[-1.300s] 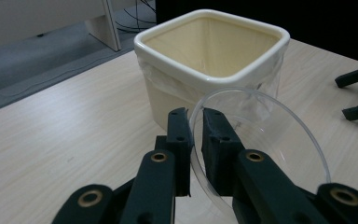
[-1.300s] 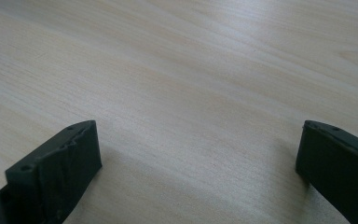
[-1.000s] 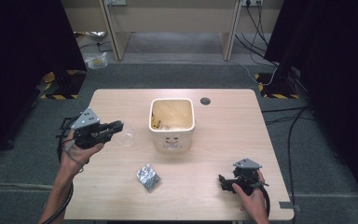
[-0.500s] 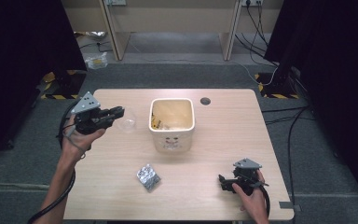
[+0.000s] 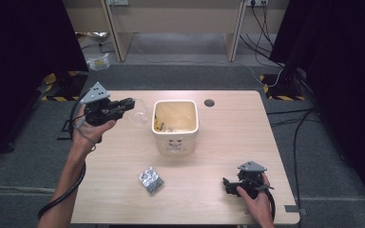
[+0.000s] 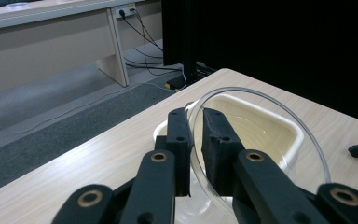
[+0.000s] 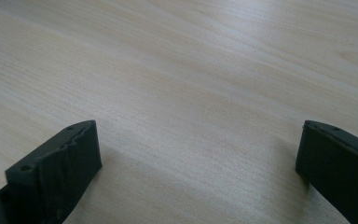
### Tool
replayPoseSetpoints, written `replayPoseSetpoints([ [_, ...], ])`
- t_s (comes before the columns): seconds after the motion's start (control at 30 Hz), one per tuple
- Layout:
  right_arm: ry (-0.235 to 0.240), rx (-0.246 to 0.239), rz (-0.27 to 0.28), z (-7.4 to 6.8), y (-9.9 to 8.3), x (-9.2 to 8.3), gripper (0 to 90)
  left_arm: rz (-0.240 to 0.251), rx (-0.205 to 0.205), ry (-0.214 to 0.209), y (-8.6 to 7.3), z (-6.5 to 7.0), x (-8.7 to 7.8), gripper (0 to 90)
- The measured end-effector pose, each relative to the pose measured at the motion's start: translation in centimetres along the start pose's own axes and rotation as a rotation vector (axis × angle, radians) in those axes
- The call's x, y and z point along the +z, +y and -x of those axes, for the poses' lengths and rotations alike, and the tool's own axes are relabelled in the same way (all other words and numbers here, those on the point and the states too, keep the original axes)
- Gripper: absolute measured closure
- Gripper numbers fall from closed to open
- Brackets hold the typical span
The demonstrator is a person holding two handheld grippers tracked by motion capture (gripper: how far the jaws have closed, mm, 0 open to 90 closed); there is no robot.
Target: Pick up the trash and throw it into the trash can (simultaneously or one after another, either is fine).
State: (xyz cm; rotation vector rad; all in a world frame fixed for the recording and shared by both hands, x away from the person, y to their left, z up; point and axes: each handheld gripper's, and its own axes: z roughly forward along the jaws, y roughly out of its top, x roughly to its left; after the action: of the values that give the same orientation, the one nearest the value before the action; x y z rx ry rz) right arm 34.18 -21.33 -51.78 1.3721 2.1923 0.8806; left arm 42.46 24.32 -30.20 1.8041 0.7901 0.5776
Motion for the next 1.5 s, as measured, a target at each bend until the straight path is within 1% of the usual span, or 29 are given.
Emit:
replayPoseSetpoints([
  [0.17, 0.0, -0.001, 0.0, 0.0, 0.0, 0.0, 0.3, 0.001, 0.004, -0.014, 0.5, 0.5, 0.8, 81.3],
  [0.5, 0.001, -0.005, 0.001, 0.0, 0.0, 0.0, 0.2, 0.004, 0.004, -0.042, 0.8, 1.3, 2.6, 81.2],
  [0.63, 0.001, -0.005, 0.001, 0.0, 0.0, 0.0, 0.3, 0.007, 0.009, -0.042, 1.0, 1.6, 3.2, 81.2],
  [0.77, 0.001, -0.005, 0.001, 0.0, 0.0, 0.0, 0.3, 0.007, 0.006, -0.046, 1.1, 1.9, 4.0, 81.2],
  [0.93, 0.001, -0.005, 0.001, 0.0, 0.0, 0.0, 0.3, 0.007, 0.002, -0.06, 1.1, 2.3, 4.9, 81.1],
  [1.33, 0.003, -0.001, 0.002, 0.0, 0.0, 0.0, 0.3, -0.014, 0.002, -0.089, 1.2, 3.3, 7.2, 80.9],
  [1.5, 0.003, -0.001, 0.002, 0.0, 0.0, 0.0, 0.3, -0.045, 0.0, -0.101, 0.9, 3.5, 8.3, 80.5],
])
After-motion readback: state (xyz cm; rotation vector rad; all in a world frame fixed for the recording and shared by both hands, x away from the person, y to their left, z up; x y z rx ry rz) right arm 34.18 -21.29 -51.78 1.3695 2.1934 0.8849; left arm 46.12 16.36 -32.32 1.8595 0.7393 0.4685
